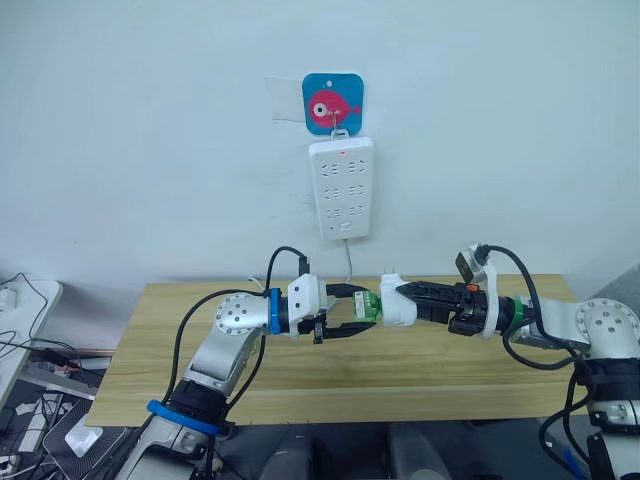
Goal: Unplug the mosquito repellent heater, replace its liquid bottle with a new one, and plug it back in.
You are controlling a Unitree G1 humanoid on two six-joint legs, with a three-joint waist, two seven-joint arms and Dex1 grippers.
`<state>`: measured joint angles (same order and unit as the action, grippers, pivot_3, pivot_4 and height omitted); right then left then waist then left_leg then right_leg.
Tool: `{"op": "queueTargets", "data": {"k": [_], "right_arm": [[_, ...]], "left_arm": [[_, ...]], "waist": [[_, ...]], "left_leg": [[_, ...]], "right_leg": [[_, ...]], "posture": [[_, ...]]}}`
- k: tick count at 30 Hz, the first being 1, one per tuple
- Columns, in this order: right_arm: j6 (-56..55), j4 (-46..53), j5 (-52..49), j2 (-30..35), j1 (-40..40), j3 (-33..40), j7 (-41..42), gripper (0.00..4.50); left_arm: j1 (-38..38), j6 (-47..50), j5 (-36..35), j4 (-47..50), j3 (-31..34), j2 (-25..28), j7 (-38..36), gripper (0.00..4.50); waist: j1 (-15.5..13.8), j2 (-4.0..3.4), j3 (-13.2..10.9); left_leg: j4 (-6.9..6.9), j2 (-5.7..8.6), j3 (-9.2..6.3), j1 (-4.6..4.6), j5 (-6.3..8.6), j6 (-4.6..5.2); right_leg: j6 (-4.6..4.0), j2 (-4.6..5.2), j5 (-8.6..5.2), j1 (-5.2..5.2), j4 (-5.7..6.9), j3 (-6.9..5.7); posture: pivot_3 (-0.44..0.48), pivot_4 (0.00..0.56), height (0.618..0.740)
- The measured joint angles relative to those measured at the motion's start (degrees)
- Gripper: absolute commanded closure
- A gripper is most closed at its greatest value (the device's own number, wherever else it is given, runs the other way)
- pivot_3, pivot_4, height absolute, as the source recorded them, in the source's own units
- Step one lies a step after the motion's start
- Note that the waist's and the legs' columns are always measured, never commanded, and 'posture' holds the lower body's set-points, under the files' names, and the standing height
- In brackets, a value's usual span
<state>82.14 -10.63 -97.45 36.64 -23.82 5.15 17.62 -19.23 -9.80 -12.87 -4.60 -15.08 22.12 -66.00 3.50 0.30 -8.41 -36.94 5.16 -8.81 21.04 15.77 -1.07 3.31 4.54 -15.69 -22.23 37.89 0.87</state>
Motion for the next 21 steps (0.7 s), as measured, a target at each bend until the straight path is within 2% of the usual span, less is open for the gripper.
{"op": "queueTargets", "data": {"k": [10, 13, 16, 21], "right_arm": [[4.40, -1.04, 4.00, 0.09, -1.79, -1.92, 5.48, 0.02], [4.72, -1.04, 5.05, 0.09, -1.80, -1.91, 6.32, 0.57], [4.82, -1.05, 6.19, 0.04, -1.79, -1.86, 6.71, 1.51], [4.86, -1.06, 6.81, -0.21, -1.79, -1.40, 7.56, 1.52]], "left_arm": [[0.38, -0.94, 0.32, 0.67, -0.92, 0.19, -0.66, 2.22], [0.39, -0.96, 0.32, 0.71, -0.95, 0.10, -0.66, 2.22], [0.37, -1.13, 0.33, 0.84, -0.95, 0.04, -0.66, 2.22], [-0.09, -1.43, 0.31, 0.79, -0.94, 0.12, -0.74, 2.22]], "waist": [[-1.82, 0.03, -0.05], [-1.81, 0.04, -0.05], [-1.81, 0.04, -0.05], [-1.80, 0.05, -0.06]], "left_leg": [[-0.02, 0.12, -0.21, 0.19, 0.01, 0.01], [-0.02, 0.12, -0.22, 0.21, 0.01, 0.00], [-0.02, 0.12, -0.21, 0.21, 0.01, 0.00], [-0.02, 0.12, -0.21, 0.21, 0.00, 0.00]], "right_leg": [[0.02, 0.14, 0.01, -0.05, -0.11, -0.05], [0.02, 0.15, 0.01, -0.06, -0.11, -0.06], [0.02, 0.15, 0.01, -0.06, -0.11, -0.06], [0.02, 0.15, 0.01, -0.06, -0.11, -0.07]], "posture": [[-0.020, 0.140, 0.740], [-0.022, 0.140, 0.740], [-0.026, 0.140, 0.740], [-0.033, 0.143, 0.740]]}}
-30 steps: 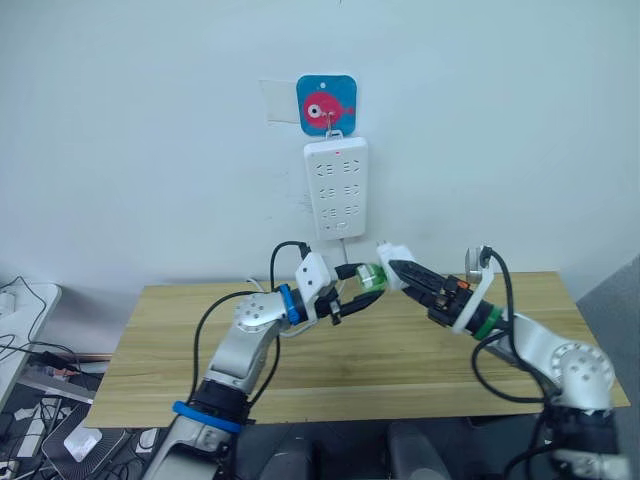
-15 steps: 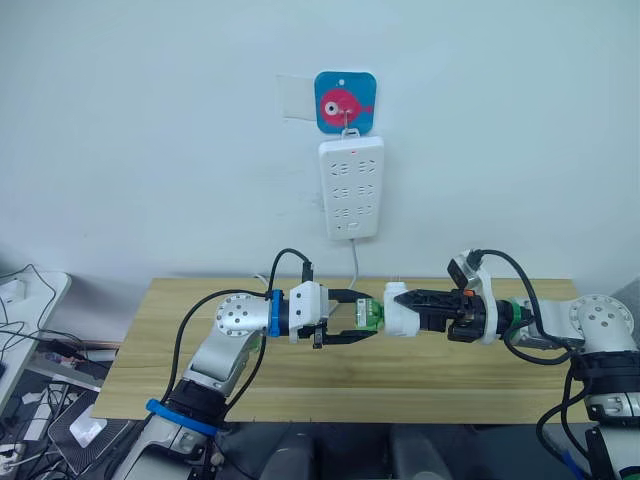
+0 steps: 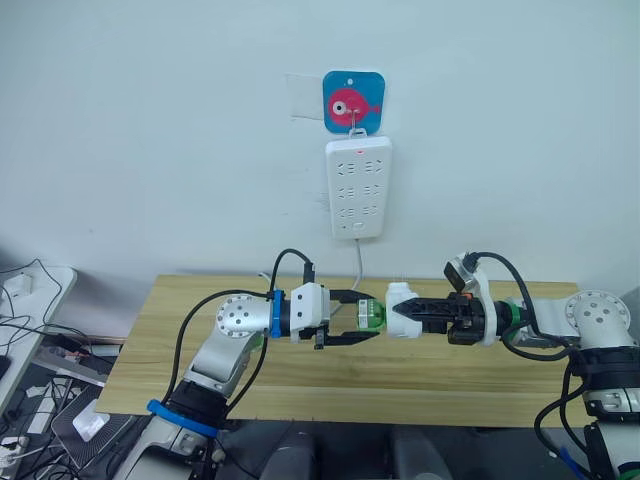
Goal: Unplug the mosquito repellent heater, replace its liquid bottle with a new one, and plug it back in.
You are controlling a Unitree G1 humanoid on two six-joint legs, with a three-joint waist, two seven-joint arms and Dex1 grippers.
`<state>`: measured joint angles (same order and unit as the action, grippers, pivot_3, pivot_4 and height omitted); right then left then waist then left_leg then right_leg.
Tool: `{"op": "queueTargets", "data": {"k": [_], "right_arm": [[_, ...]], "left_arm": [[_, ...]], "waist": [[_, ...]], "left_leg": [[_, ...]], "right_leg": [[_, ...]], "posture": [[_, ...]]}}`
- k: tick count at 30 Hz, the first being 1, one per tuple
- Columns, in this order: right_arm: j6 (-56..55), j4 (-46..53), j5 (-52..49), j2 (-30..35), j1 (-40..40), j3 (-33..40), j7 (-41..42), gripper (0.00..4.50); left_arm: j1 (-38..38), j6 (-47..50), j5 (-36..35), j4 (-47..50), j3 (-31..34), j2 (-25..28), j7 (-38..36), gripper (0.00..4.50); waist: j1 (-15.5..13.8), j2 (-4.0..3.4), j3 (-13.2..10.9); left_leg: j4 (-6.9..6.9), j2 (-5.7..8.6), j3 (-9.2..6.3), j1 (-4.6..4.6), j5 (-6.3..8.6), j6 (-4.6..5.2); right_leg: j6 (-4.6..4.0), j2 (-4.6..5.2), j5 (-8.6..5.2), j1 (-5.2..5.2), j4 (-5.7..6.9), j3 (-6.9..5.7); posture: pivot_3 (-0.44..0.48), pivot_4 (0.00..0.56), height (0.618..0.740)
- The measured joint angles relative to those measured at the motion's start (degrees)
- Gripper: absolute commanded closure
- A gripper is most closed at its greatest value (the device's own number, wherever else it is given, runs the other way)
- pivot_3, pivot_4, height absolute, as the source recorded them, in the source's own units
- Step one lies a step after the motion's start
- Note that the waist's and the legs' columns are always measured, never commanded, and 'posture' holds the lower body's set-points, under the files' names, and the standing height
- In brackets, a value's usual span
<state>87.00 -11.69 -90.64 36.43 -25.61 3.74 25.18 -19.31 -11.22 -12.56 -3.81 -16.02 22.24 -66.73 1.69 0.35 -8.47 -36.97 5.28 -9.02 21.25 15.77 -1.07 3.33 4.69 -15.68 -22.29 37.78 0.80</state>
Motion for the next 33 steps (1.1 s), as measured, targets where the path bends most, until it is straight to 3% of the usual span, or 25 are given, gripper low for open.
{"op": "queueTargets", "data": {"k": [5, 9, 12, 17, 24, 28, 33], "right_arm": [[-0.13, 0.47, 2.80, 0.10, 0.00, 0.60, 3.18, 1.52], [-1.58, 6.16, 9.86, 1.95, -0.85, -1.35, 11.74, 1.52], [-3.56, 9.02, 14.19, 3.07, -1.51, -3.58, 18.34, 1.52], [-6.92, 10.89, 19.99, 3.62, -2.53, -6.83, 25.54, 1.52], [-6.36, 10.72, 22.48, 3.23, -2.35, -6.98, 27.38, 1.52], [-4.73, 10.10, 22.36, 2.70, -1.87, -5.03, 27.14, 1.52], [-1.99, 6.70, 22.14, 2.15, -1.93, -1.20, 26.23, 1.52]], "left_arm": [[-0.16, 10.62, -3.88, 2.89, 0.03, 0.11, -0.05, 2.22], [-2.28, 46.34, -22.48, 10.05, 1.22, 4.12, 1.53, 2.22], [-5.10, 66.23, -34.01, 9.46, 4.77, 4.69, 4.26, 2.22], [-8.95, 84.60, -43.39, 2.66, 8.76, 3.65, 7.21, 2.22], [-10.06, 86.04, -44.66, 1.07, 11.95, 1.92, 8.17, 0.11], [-9.13, 83.16, -44.08, 3.36, 12.46, 4.31, 7.30, 0.04], [-2.36, 70.60, -36.55, 15.31, 12.35, 13.73, 3.28, 0.04]], "waist": [[0.05, 0.01, -0.08], [0.40, 0.22, -0.55], [0.73, 0.32, -0.71], [0.80, 0.45, -0.79], [0.63, 0.56, -0.88], [0.60, 0.57, -0.90], [0.52, 0.57, -0.91]], "left_leg": [[0.00, 0.01, 0.00, 0.01, 0.00, 0.01], [-0.03, -0.02, -0.08, 0.00, 0.01, 0.03], [-0.05, -0.01, -0.13, -0.01, 0.01, 0.03], [-0.05, 0.00, -0.13, -0.03, 0.01, 0.00], [-0.04, 0.02, -0.13, 0.06, -0.05, -0.18], [-0.04, 0.05, -0.10, 0.22, -0.04, -0.17], [-0.04, 0.04, 0.04, 0.76, -0.13, -0.33]], "right_leg": [[0.01, -0.01, 0.00, 0.00, 0.00, -0.05], [0.11, -0.07, -0.06, -0.03, 0.15, -0.27], [0.33, -0.09, -0.19, -0.02, 0.18, -0.36], [0.12, -0.08, -0.07, -0.02, 0.16, -0.35], [0.08, 0.25, -0.05, -0.10, 0.08, -0.20], [0.07, 0.27, -0.04, -0.28, 0.06, -0.06], [-0.01, 0.32, 0.00, -0.95, 0.15, 0.10]], "posture": [[-0.037, 0.148, 0.740], [-0.038, 0.155, 0.740], [-0.041, 0.156, 0.740], [-0.057, 0.161, 0.740], [-0.052, 0.166, 0.740], [-0.043, 0.168, 0.740], [-0.030, 0.175, 0.740]]}}
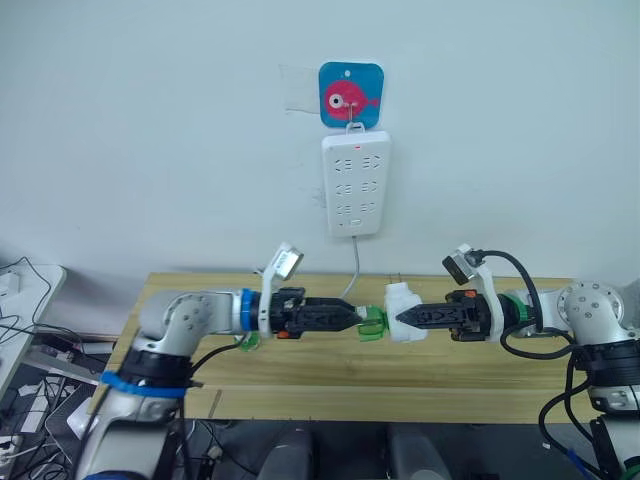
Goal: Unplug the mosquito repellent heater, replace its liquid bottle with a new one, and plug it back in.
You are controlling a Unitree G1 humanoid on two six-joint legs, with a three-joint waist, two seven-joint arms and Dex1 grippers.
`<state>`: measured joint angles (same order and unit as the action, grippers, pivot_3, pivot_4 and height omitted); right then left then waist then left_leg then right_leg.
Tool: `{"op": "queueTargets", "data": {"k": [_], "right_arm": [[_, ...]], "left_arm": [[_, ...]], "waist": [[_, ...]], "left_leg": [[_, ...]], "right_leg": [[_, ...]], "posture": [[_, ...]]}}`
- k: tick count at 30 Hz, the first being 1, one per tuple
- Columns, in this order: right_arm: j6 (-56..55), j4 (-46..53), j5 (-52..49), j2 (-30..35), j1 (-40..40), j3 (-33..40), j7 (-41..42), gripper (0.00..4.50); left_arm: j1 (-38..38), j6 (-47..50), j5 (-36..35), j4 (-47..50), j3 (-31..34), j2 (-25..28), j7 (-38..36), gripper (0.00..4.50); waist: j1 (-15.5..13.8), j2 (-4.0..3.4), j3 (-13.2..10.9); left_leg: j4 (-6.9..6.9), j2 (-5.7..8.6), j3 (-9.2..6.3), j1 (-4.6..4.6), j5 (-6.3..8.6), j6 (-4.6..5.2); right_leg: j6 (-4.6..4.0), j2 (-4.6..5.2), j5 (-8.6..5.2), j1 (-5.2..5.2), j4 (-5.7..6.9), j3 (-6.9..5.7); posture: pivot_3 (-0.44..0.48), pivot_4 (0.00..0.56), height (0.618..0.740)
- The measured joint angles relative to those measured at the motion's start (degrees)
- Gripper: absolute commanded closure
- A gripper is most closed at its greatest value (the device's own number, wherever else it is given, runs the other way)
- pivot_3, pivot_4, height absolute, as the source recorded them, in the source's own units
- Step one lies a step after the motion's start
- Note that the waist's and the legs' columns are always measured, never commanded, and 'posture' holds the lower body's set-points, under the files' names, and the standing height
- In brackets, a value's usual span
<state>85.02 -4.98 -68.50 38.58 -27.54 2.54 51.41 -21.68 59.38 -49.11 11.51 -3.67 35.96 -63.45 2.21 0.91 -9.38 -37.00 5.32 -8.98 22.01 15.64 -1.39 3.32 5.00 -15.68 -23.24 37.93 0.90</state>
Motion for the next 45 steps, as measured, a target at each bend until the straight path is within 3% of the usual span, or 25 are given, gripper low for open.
{"op": "queueTargets", "data": {"k": [3, 5, 8, 10, 14, 20, 24, 26, 31, 37, 40, 42, 45], "right_arm": [[2.03, -2.89, -0.17, -0.82, -0.63, 2.18, -0.60, 1.52], [3.56, -5.20, -0.22, -1.66, -1.55, 3.48, -0.97, 1.52], [5.54, -6.83, -0.21, -3.42, -2.87, 4.69, -1.67, 1.52], [6.50, -7.35, -0.21, -4.11, -3.35, 5.21, -1.97, 1.52], [7.04, -7.83, -0.74, -5.11, -3.79, 5.32, -3.20, 1.52], [7.06, -7.64, -4.58, -5.72, -4.61, 5.11, -5.63, 1.52], [7.06, -7.64, -5.08, -5.72, -4.62, 4.98, -6.75, 1.52], [7.05, -7.59, -5.64, -5.48, -4.62, 4.75, -6.86, 1.52], [7.06, -7.40, -6.48, -5.29, -4.58, 4.60, -7.35, 1.52], [7.05, -6.20, -6.64, -4.57, -4.44, 4.02, -7.65, 1.52], [6.83, -4.96, -5.59, -3.57, -4.37, 3.76, -6.54, 1.52], [5.78, -3.09, -4.29, -2.05, -4.39, 3.11, -4.33, 1.52], [3.50, -0.62, -2.28, -0.27, -4.44, 1.83, -0.50, 1.52]], "left_arm": [[4.89, -21.30, 12.66, 5.80, -1.42, 0.96, -1.16, 0.04], [8.05, -41.23, 23.32, 5.57, -2.22, -1.20, -0.46, 0.04], [9.06, -69.18, 37.07, 0.17, -3.34, -5.15, 3.86, 0.04], [9.10, -82.31, 43.39, -3.82, -3.91, -6.39, 6.34, 0.04], [7.36, -98.65, 51.53, -11.06, -5.84, -9.48, 11.69, 0.04], [1.95, -110.68, 57.50, -18.97, -9.61, -11.60, 17.07, 0.04], [-0.05, -113.76, 57.93, -20.76, -10.95, -11.32, 18.56, 0.22], [-0.61, -114.91, 57.92, -21.20, -11.70, -10.78, 19.14, 0.62], [-1.39, -116.26, 57.31, -21.50, -13.05, -9.13, 19.55, 2.16], [-0.86, -111.72, 51.00, -20.40, -16.03, -7.57, 17.44, 2.23], [1.93, -93.71, 38.73, -12.53, -18.77, -6.01, 13.06, 2.23], [2.92, -75.51, 27.63, -4.93, -19.72, -4.32, 11.88, 2.23], [1.73, -44.20, 2.23, 2.76, -18.86, -0.96, 16.00, 2.23]], "waist": [[-0.66, -0.04, -0.11], [-0.97, -0.06, -0.15], [-1.72, -0.05, -0.18], [-2.09, -0.05, -0.18], [-2.26, -0.05, -0.18], [-2.23, -0.05, -0.18], [-2.05, -0.05, -0.17], [-2.03, -0.05, -0.17], [-2.01, -0.05, -0.17], [-1.98, -0.05, -0.17], [-1.67, -0.05, -0.17], [-1.32, -0.05, -0.17], [-0.90, -0.05, -0.17]], "left_leg": [[0.03, 0.00, 0.15, 0.03, 0.00, 0.00], [0.02, 0.00, 0.22, 0.07, 0.00, 0.01], [0.01, -0.03, 0.31, 0.09, 0.06, 0.12], [0.00, -0.02, 0.32, 0.10, 0.09, 0.19], [-0.01, 0.01, 0.29, 0.13, 0.09, 0.19], [-0.06, 0.01, 0.30, 0.12, 0.09, 0.21], [-0.06, 0.01, 0.37, 0.05, 0.08, 0.24], [-0.09, 0.01, 0.37, 0.04, 0.08, 0.24], [-0.12, 0.01, 0.38, 0.01, 0.07, 0.26], [-0.17, 0.01, 0.37, 0.02, 0.07, 0.26], [-0.19, 0.01, 0.35, 0.05, 0.09, 0.31], [-0.20, 0.00, 0.26, 0.06, 0.10, 0.33], [-0.24, 0.00, 0.07, 0.06, 0.09, 0.36]], "right_leg": [[-0.17, 0.07, 0.10, 0.03, -0.19, 0.00], [-0.27, 0.13, 0.18, 0.03, -0.31, -0.01], [-0.20, 0.15, 0.30, 0.03, -0.41, 0.02], [-0.18, 0.15, 0.31, 0.03, -0.41, 0.04], [-0.13, 0.16, 0.34, 0.02, -0.42, 0.01], [-0.11, 0.13, 0.35, -0.02, -0.25, -0.07], [-0.10, 0.10, 0.35, -0.03, -0.13, -0.08], [-0.10, 0.08, 0.35, -0.04, -0.08, -0.09], [-0.09, 0.05, 0.35, -0.04, 0.01, -0.08], [-0.08, 0.04, 0.35, -0.04, 0.04, -0.08], [-0.07, 0.04, 0.34, -0.06, 0.05, -0.06], [-0.06, 0.01, 0.34, -0.06, 0.07, -0.10], [-0.01, -0.02, 0.31, -0.01, 0.13, -0.19]], "posture": [[-0.020, 0.182, 0.740], [-0.010, 0.187, 0.740], [-0.010, 0.187, 0.740], [-0.003, 0.186, 0.740], [-0.001, 0.181, 0.740], [-0.001, 0.169, 0.740], [-0.005, 0.165, 0.740], [-0.007, 0.162, 0.740], [-0.009, 0.157, 0.740], [-0.012, 0.154, 0.740], [-0.012, 0.151, 0.740], [-0.008, 0.152, 0.740], [-0.008, 0.151, 0.740]]}}
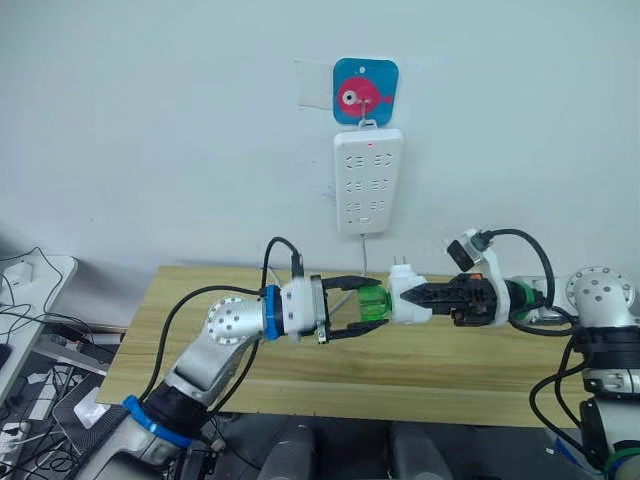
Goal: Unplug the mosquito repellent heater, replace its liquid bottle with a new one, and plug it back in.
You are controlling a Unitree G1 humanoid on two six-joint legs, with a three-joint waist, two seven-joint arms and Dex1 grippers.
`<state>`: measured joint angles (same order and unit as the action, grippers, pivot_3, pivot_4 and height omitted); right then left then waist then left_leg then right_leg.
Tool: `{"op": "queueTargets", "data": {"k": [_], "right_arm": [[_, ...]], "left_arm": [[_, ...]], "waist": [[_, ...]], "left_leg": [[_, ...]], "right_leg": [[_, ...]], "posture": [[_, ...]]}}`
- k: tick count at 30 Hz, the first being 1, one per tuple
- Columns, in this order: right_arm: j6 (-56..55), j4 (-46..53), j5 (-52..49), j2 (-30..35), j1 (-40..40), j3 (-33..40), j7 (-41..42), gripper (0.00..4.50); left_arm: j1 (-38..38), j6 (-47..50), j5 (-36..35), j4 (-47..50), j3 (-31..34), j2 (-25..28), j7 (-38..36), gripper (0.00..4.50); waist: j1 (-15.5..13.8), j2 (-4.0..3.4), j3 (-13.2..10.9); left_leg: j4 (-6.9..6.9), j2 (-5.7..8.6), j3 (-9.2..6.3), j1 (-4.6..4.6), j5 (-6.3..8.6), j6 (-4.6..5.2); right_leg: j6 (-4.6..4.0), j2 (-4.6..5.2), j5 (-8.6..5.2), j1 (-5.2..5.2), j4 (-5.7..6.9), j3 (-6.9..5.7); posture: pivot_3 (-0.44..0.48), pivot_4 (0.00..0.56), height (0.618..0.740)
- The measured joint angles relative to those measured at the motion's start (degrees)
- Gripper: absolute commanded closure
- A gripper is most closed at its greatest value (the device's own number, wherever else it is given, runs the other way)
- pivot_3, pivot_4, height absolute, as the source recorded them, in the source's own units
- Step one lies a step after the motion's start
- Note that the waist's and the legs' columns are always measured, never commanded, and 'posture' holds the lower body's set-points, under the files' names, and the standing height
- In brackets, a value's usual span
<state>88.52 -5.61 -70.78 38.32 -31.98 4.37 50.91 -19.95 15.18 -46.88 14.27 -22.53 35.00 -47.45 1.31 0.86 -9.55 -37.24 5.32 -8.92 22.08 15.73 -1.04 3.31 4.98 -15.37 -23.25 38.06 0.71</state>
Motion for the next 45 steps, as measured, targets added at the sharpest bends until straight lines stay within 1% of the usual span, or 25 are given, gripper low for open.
{"op": "queueTargets", "data": {"k": [2, 3, 4, 6, 7, 9, 11, 13, 14, 18, 20, 22, 23, 25, 26, 27, 28, 29, 30, 31, 32, 34, 37, 40, 45], "right_arm": [[-1.12, 0.43, 1.35, 0.31, 0.03, -0.84, 1.63, 1.52], [-1.68, 0.61, 2.13, 0.32, 0.02, -1.40, 2.36, 1.52], [-2.20, 0.78, 2.72, 0.30, 0.01, -2.06, 2.83, 1.52], [-3.08, 0.96, 4.10, 0.34, 0.02, -2.99, 3.65, 1.52], [-3.33, 0.99, 4.61, 0.42, 0.04, -3.36, 4.02, 1.52], [-3.68, 1.15, 5.20, 0.44, 0.08, -3.80, 4.42, 1.52], [-3.82, 1.55, 5.46, 0.32, 0.08, -3.88, 4.95, 1.52], [-3.80, 1.61, 5.40, -0.22, 0.05, -3.40, 5.14, 1.52], [-3.38, 1.58, 5.39, -0.28, 0.06, -3.37, 5.14, 1.52], [-1.43, 0.45, 6.09, -0.62, 0.24, -3.24, 3.64, 1.52], [-0.97, 0.23, 6.23, -0.87, 0.26, -2.76, 3.29, 1.52], [-0.47, -0.84, 6.27, -1.51, 0.25, -1.32, 2.57, 1.52], [-0.29, -1.77, 6.33, -1.94, 0.10, -0.55, 2.14, 1.52], [0.08, -4.43, 6.57, -2.90, -0.46, 1.24, 1.24, 1.52], [0.35, -6.09, 6.68, -3.18, -1.03, 1.91, 0.89, 1.52], [0.67, -7.62, 6.74, -3.47, -1.68, 2.95, 0.33, 1.52], [0.84, -9.01, 6.83, -3.89, -2.62, 3.58, -0.05, 1.52], [0.90, -9.96, 6.84, -4.27, -3.47, 4.10, -0.28, 1.52], [0.97, -10.40, 6.84, -4.52, -3.80, 4.63, -0.38, 1.52], [1.26, -10.77, 6.84, -4.73, -4.08, 5.15, -0.68, 1.52], [1.59, -10.97, 6.88, -4.93, -4.19, 5.56, -1.03, 1.52], [2.28, -10.99, 6.88, -5.59, -4.28, 5.71, -1.36, 1.52], [3.41, -10.85, 6.83, -5.99, -4.27, 5.76, -1.82, 1.52], [3.53, -10.19, 6.54, -6.11, -4.26, 5.74, -2.33, 1.52], [3.54, -8.30, 5.15, -6.34, -3.89, 5.49, -2.66, 1.52]], "left_arm": [[-1.53, 16.85, -17.72, -0.52, 2.44, 0.50, 6.06, 2.23], [-2.60, 24.05, -26.26, -2.53, 3.62, 0.57, 9.64, 2.23], [-3.46, 29.63, -33.08, -4.98, 4.58, 0.43, 12.38, 2.23], [-4.36, 37.52, -43.19, -10.44, 6.02, -1.06, 16.98, 2.23], [-4.45, 40.10, -46.53, -12.61, 6.55, -1.93, 18.94, 2.23], [-4.63, 43.70, -49.68, -14.89, 7.81, -2.99, 21.39, 2.23], [-5.09, 45.95, -49.83, -14.95, 9.12, -3.16, 21.98, 2.23], [-5.26, 47.40, -49.65, -14.78, 10.77, -3.52, 22.01, 1.50], [-5.27, 47.20, -49.32, -14.77, 12.05, -3.95, 21.90, 1.26], [-6.57, 46.53, -46.40, -15.21, 18.28, -4.13, 20.87, 0.02], [-7.33, 46.44, -44.34, -16.11, 20.06, -4.11, 20.24, 0.02], [-7.95, 45.68, -40.64, -16.79, 21.89, -2.91, 18.26, 0.02], [-7.90, 44.28, -36.76, -15.82, 22.15, -1.09, 15.79, 0.02], [-7.07, 38.41, -25.53, -9.59, 20.08, 4.36, 8.68, 0.02], [-6.10, 33.42, -19.23, -5.70, 18.83, 6.45, 4.85, 0.02], [-4.89, 26.92, -12.33, -2.12, 17.33, 7.65, 0.76, 0.02], [-3.22, 17.74, -4.35, 0.29, 15.59, 7.91, -2.98, 0.02], [-1.31, 7.11, 3.85, 1.19, 13.73, 7.47, -6.23, 0.02], [-0.08, -1.23, 9.93, 1.06, 12.34, 6.75, -8.23, 0.02], [1.27, -13.49, 18.16, -0.40, 11.24, 5.24, -9.93, 0.02], [1.74, -24.36, 24.85, -3.18, 10.93, 3.16, -10.07, 0.02], [1.66, -39.56, 33.77, -8.95, 11.01, 0.95, -8.96, 0.02], [1.27, -55.85, 43.33, -16.81, 11.01, -2.17, -5.88, 0.02], [-0.80, -64.06, 49.48, -21.54, 10.92, -5.07, -2.00, 0.02], [-4.48, -71.27, 55.80, -26.16, 10.31, -7.93, 3.27, 0.02]], "waist": [[0.43, 0.00, 0.00], [0.50, 0.00, 0.00], [0.53, 0.00, 0.00], [0.68, 0.00, 0.00], [0.69, 0.00, 0.00], [0.64, 0.00, 0.00], [0.55, 0.00, 0.00], [0.54, 0.00, 0.00], [0.53, 0.00, 0.00], [0.49, 0.00, 0.00], [0.49, 0.00, 0.00], [0.55, 0.01, 0.00], [0.59, 0.00, 0.00], [0.61, 0.01, 0.00], [0.58, -0.02, 0.01], [0.48, -0.06, 0.03], [0.42, -0.07, 0.04], [0.35, -0.08, 0.05], [0.24, -0.09, 0.05], [0.09, -0.08, 0.05], [-0.20, -0.08, 0.05], [-0.47, -0.08, 0.05], [-0.76, -0.08, 0.05], [-1.03, -0.08, 0.05], [-1.01, -0.08, 0.05]], "left_leg": [[-0.11, 0.00, -0.06, -0.02, -0.01, 0.00], [-0.19, 0.00, -0.08, -0.03, -0.01, 0.00], [-0.34, 0.00, -0.09, -0.02, -0.01, 0.00], [-0.63, 0.04, -0.05, -0.03, 0.01, 0.00], [-0.66, 0.05, -0.02, -0.03, 0.01, -0.01], [-0.72, 0.05, 0.00, -0.03, -0.01, -0.04], [-0.72, 0.05, 0.00, -0.04, -0.04, -0.08], [-0.71, 0.03, 0.04, -0.06, -0.04, -0.10], [-0.71, 0.03, 0.04, -0.06, -0.05, -0.10], [-0.71, 0.05, 0.07, -0.05, -0.06, -0.13], [-0.71, 0.05, 0.14, -0.05, -0.06, -0.14], [-0.70, 0.04, 0.18, -0.05, -0.08, -0.16], [-0.67, 0.03, 0.25, -0.05, -0.08, -0.17], [-0.60, 0.02, 0.33, -0.02, -0.18, -0.37], [-0.54, 0.03, 0.43, -0.03, -0.19, -0.38], [-0.51, 0.06, 0.49, -0.03, -0.19, -0.38], [-0.50, 0.06, 0.57, -0.03, -0.18, -0.38], [-0.44, 0.03, 0.67, -0.02, -0.18, -0.38], [-0.36, -0.05, 0.65, -0.02, -0.19, -0.38], [-0.30, -0.11, 0.63, 0.05, -0.19, -0.37], [-0.30, -0.08, 0.65, 0.05, -0.19, -0.37], [-0.31, -0.08, 0.65, 0.10, -0.17, -0.35], [-0.36, -0.02, 0.67, 0.18, -0.05, -0.12], [-0.66, 0.01, 0.55, 0.51, -0.05, -0.11], [-0.72, 0.03, 0.58, 0.52, -0.05, -0.08]], "right_leg": [[0.02, -0.09, -0.01, 0.02, 0.10, -0.09], [0.03, -0.16, -0.01, 0.03, 0.18, -0.11], [0.04, -0.22, -0.02, 0.02, 0.27, -0.11], [0.15, -0.31, -0.09, 0.01, 0.55, 0.00], [0.14, -0.32, -0.09, -0.01, 0.58, 0.06], [0.13, -0.31, -0.08, -0.01, 0.67, 0.09], [0.11, -0.31, -0.07, -0.02, 0.73, 0.11], [0.09, -0.27, -0.06, -0.02, 0.76, 0.15], [0.09, -0.20, -0.05, -0.02, 0.76, 0.16], [0.06, -0.08, -0.04, -0.03, 0.75, 0.16], [0.06, -0.07, -0.04, -0.03, 0.74, 0.19], [0.06, -0.08, -0.04, -0.05, 0.71, 0.21], [0.06, -0.08, -0.04, -0.09, 0.72, 0.25], [0.04, -0.08, -0.04, -0.14, 0.65, 0.29], [0.03, -0.08, -0.04, -0.15, 0.59, 0.36], [0.02, -0.06, -0.03, -0.14, 0.51, 0.39], [-0.01, -0.02, -0.01, -0.13, 0.42, 0.43], [-0.10, 0.00, 0.05, -0.12, 0.26, 0.44], [-0.15, -0.01, 0.17, -0.05, -0.01, 0.37], [-0.14, -0.03, 0.29, -0.05, -0.19, 0.34], [-0.12, 0.00, 0.32, -0.05, -0.24, 0.36], [-0.06, 0.03, 0.35, -0.06, -0.30, 0.37], [0.00, 0.07, 0.38, -0.09, -0.30, 0.38], [0.11, 0.05, 0.45, -0.29, -0.22, 0.29], [0.19, 0.05, 0.49, -0.32, -0.10, 0.31]], "posture": [[-0.011, 0.148, 0.740], [-0.010, 0.150, 0.740], [-0.011, 0.149, 0.740], [-0.018, 0.148, 0.740], [-0.021, 0.147, 0.740], [-0.023, 0.145, 0.740], [-0.025, 0.147, 0.740], [-0.029, 0.146, 0.740], [-0.029, 0.146, 0.740], [-0.032, 0.145, 0.740], [-0.032, 0.145, 0.740], [-0.032, 0.145, 0.740], [-0.021, 0.142, 0.740], [-0.016, 0.141, 0.740], [-0.013, 0.141, 0.740], [-0.013, 0.141, 0.740], [-0.011, 0.142, 0.740], [-0.011, 0.142, 0.740], [-0.011, 0.142, 0.740], [-0.016, 0.142, 0.740], [-0.016, 0.142, 0.740], [-0.016, 0.142, 0.740], [-0.015, 0.141, 0.740], [-0.018, 0.139, 0.740], [-0.026, 0.137, 0.740]]}}
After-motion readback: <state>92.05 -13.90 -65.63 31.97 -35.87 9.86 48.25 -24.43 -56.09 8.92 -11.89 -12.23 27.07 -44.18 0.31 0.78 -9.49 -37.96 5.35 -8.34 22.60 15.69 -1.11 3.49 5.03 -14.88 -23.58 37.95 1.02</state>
